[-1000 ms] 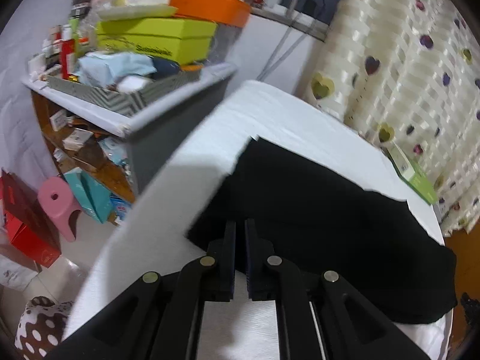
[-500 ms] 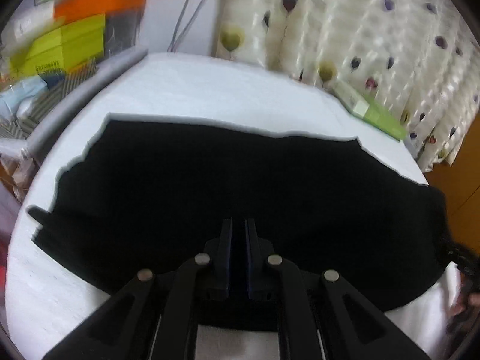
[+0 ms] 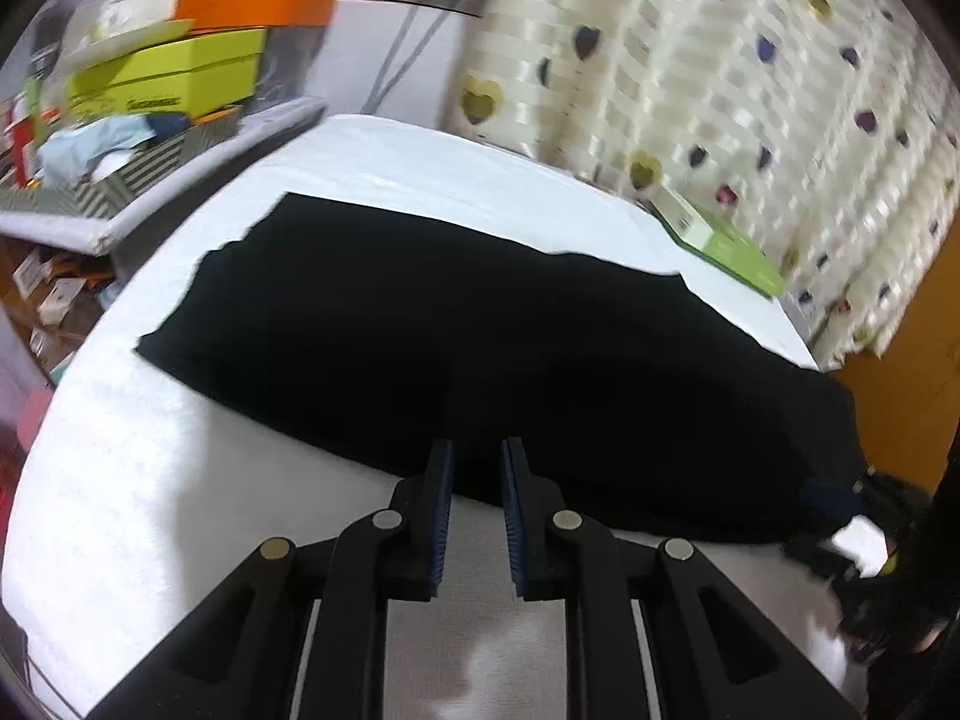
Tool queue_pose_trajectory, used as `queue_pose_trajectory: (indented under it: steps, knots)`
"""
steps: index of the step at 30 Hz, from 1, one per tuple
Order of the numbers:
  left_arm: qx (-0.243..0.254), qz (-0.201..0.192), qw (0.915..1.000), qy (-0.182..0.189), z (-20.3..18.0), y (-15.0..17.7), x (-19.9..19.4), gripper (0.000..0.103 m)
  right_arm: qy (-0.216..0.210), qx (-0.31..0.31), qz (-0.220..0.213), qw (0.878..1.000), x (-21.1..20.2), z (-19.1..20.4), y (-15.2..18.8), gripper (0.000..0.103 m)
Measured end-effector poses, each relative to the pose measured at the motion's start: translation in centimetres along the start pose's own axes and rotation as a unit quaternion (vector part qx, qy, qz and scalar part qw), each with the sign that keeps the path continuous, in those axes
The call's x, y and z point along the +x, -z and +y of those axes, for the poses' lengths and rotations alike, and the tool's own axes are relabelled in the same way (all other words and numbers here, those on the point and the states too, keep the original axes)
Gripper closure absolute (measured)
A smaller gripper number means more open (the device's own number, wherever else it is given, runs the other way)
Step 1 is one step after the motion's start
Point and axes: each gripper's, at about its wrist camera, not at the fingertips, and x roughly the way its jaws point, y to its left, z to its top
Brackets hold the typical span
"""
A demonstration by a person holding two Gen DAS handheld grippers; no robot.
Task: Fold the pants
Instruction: 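Open both grippers to release the folded pants edge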
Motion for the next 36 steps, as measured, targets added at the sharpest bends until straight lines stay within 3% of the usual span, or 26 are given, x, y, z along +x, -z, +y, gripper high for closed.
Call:
queue_pose_trajectory:
  steps: [1,3,6,11,12,14,18,24,27,31,33,36]
  knots:
    - [-0.006,-0.001,1.0000,0.000,0.3,0.0,-0.1,0.085,0.000,-0.003,0.008,1.000,0.5,0.1,-0.1,0.071]
    - [-0.016,-0.003,0.9999,0.000,0.7,0.2,-0.2,0.085,-0.013,-0.002,0.000,1.000,0.5,0.0,-0.5,0.089]
    - [-0.026,-0.007,0.9996,-0.006,1.4,0.4,-0.5,0.085,-0.021,0.003,-0.002,1.000,0.6,-0.4,-0.8,0.095]
    - [-0.051,-0.013,0.9986,-0.010,3.0,0.5,-0.8,0.085,-0.051,0.016,-0.013,0.999,-0.5,-0.7,-0.2,0.098]
    - [-0.055,-0.016,0.9983,-0.011,3.2,0.4,-0.9,0.085,-0.056,0.012,-0.011,0.998,-0.5,-0.6,0.0,0.103]
    - [-0.061,-0.024,0.9978,-0.013,3.5,0.2,-1.2,0.085,-0.066,0.014,0.003,0.998,0.0,-0.6,0.4,0.103]
    - [-0.078,-0.038,0.9960,-0.021,4.4,-0.4,-1.3,0.066,-0.070,0.021,-0.004,0.997,-0.4,-0.8,-0.1,0.103]
    - [-0.112,-0.049,0.9916,-0.043,5.5,-1.8,-0.7,0.065,-0.066,0.063,-0.034,0.995,-0.4,-1.4,-1.6,0.102]
    - [-0.099,-0.058,0.9930,-0.029,4.1,-2.6,-0.7,0.061,-0.042,0.083,-0.001,0.996,1.5,-2.0,-2.1,0.102]
    - [-0.050,-0.023,0.9984,-0.006,1.5,-2.9,1.6,0.061,-0.062,0.115,0.016,0.991,1.4,-2.8,-1.5,0.100]
    - [-0.034,0.016,0.9992,-0.010,0.9,-2.4,3.4,0.061,-0.067,0.122,0.017,0.990,0.5,-3.0,-0.4,0.100]
    - [0.021,0.004,0.9991,-0.035,-0.3,-1.2,2.6,0.060,-0.041,0.157,0.006,0.987,-1.5,-4.3,1.5,0.099]
